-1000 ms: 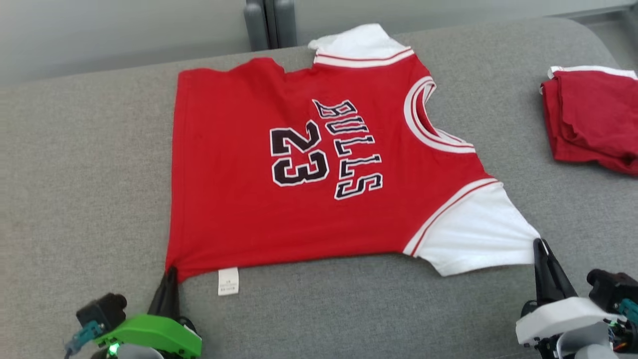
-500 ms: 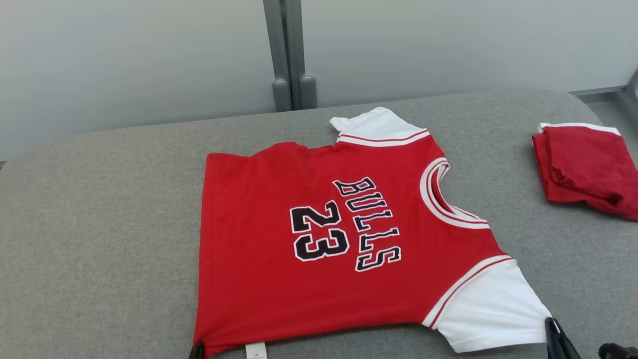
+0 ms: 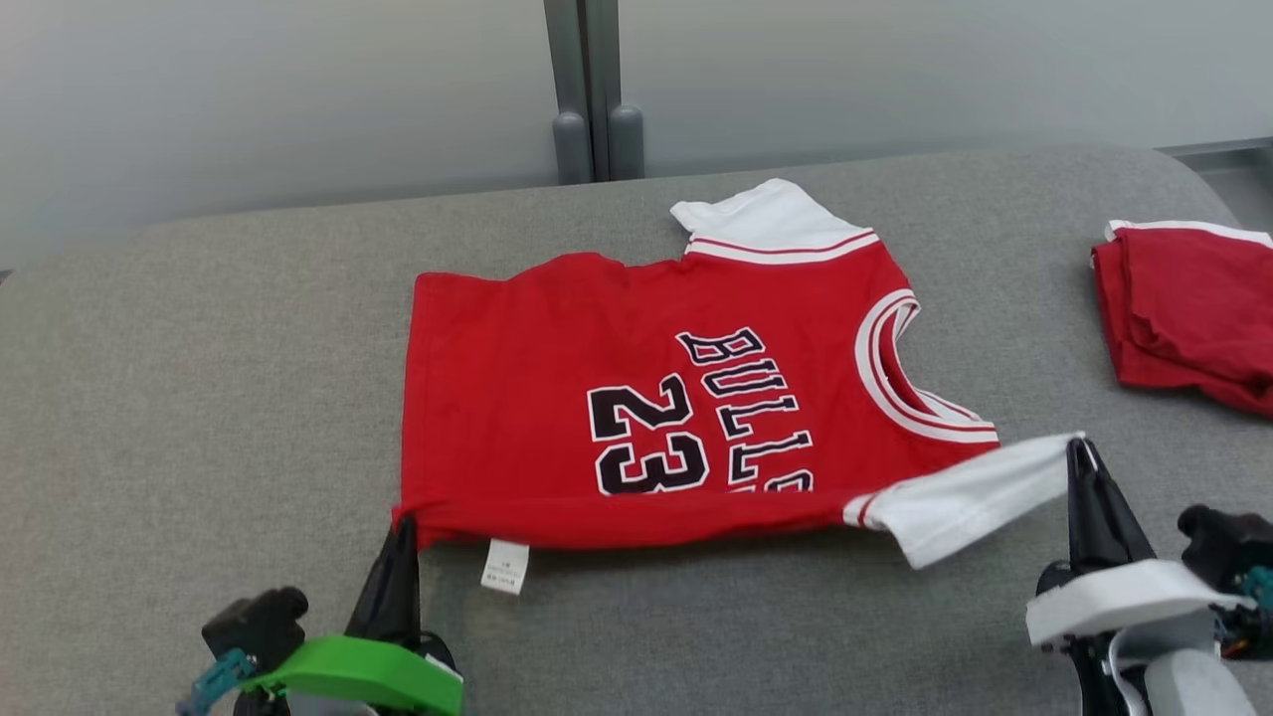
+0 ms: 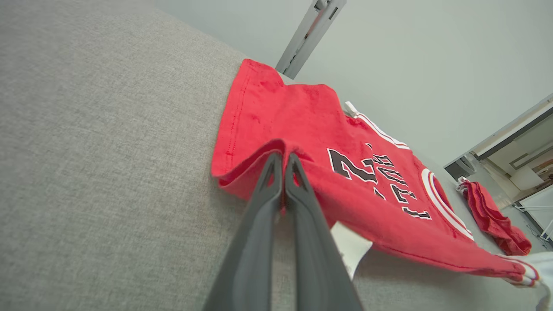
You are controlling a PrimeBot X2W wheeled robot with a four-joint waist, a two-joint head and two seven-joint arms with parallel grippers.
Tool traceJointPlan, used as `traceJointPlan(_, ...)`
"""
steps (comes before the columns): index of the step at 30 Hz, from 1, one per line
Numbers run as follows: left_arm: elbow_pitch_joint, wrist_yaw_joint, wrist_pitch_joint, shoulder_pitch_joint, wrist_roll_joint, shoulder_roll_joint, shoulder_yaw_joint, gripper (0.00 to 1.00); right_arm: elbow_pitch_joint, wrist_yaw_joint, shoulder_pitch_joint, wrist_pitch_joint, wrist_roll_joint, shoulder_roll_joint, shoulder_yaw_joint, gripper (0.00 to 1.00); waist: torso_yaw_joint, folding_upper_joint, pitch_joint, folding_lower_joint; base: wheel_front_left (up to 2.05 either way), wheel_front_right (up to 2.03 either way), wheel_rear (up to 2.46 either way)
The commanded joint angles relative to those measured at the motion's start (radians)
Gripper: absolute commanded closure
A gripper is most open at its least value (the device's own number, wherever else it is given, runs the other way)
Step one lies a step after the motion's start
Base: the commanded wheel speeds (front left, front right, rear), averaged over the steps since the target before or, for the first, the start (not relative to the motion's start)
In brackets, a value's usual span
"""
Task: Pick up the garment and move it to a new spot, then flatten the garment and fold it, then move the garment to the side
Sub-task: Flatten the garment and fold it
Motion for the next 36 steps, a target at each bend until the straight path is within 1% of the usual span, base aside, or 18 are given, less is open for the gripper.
traceJointPlan(1,0.001,0.003,0.000,-0.039,-0.006,0.016,-0.003,1.00,0.009,-0.002,-0.042,-0.004,-0.010,-0.005,-0.002,1.00,-0.001,0.0000,0.060,0.0001,0.00,0.00,0.00)
traceJointPlan(6,0.027,0.003,0.000,-0.158,-0.039,0.049,-0.035,1.00,0.059,-0.002,-0.198,-0.004,-0.056,-0.005,-0.010,1.00,0.001,0.0000,0.150,0.0001,0.00,0.00,0.00)
traceJointPlan(12,0.056,0.003,0.000,-0.264,-0.070,0.078,-0.075,1.00,0.137,-0.002,-0.334,-0.004,-0.121,-0.005,-0.023,1.00,0.008,0.0000,0.232,0.0001,0.00,0.00,0.00)
traceJointPlan(17,0.081,0.003,0.000,-0.326,-0.090,0.095,-0.089,1.00,0.183,-0.002,-0.409,-0.004,-0.147,-0.005,-0.044,1.00,0.007,0.0000,0.282,0.0001,0.00,0.00,0.00)
traceJointPlan(20,0.098,0.003,0.000,-0.351,-0.095,0.100,-0.079,1.00,0.199,-0.002,-0.445,-0.004,-0.157,-0.005,-0.053,1.00,0.005,0.0000,0.302,0.0001,0.00,0.00,0.00)
traceJointPlan(25,0.101,0.003,0.000,-0.370,-0.084,0.105,-0.079,1.00,0.198,-0.002,-0.477,-0.004,-0.182,-0.005,-0.047,1.00,0.005,0.0000,0.312,0.0001,0.00,0.00,0.00)
traceJointPlan(26,0.100,0.003,0.000,-0.369,-0.084,0.101,-0.071,0.57,0.197,-0.002,-0.480,-0.004,-0.182,-0.006,-0.055,0.82,0.006,0.0000,0.311,0.0001,0.00,0.00,0.00)
traceJointPlan(27,0.105,0.003,0.000,-0.366,-0.087,0.096,-0.066,0.00,0.187,-0.002,-0.481,-0.004,-0.190,-0.006,-0.054,0.14,0.007,0.0000,0.309,0.0001,0.00,0.00,0.00)
traceJointPlan(28,0.109,0.003,0.000,-0.363,-0.082,0.094,-0.064,0.00,0.182,-0.002,-0.478,-0.004,-0.196,-0.005,-0.051,0.00,0.008,0.0000,0.304,0.0001,0.00,0.00,0.00)
traceJointPlan(31,0.106,0.003,0.000,-0.339,-0.052,0.083,-0.012,0.00,0.159,-0.002,-0.447,-0.004,-0.205,-0.004,-0.056,0.00,0.012,0.0000,0.287,0.0001,0.00,0.00,0.00)
traceJointPlan(35,0.072,0.003,0.000,-0.282,0.037,0.038,0.085,0.00,0.126,-0.002,-0.378,-0.004,-0.218,-0.005,-0.047,0.00,0.016,0.0000,0.243,0.0001,0.00,0.00,0.00)
traceJointPlan(36,0.064,0.003,0.000,-0.265,0.056,0.035,0.098,0.00,0.122,-0.002,-0.361,-0.004,-0.221,-0.005,-0.046,0.00,0.016,0.0000,0.232,0.0001,0.00,0.00,0.00)
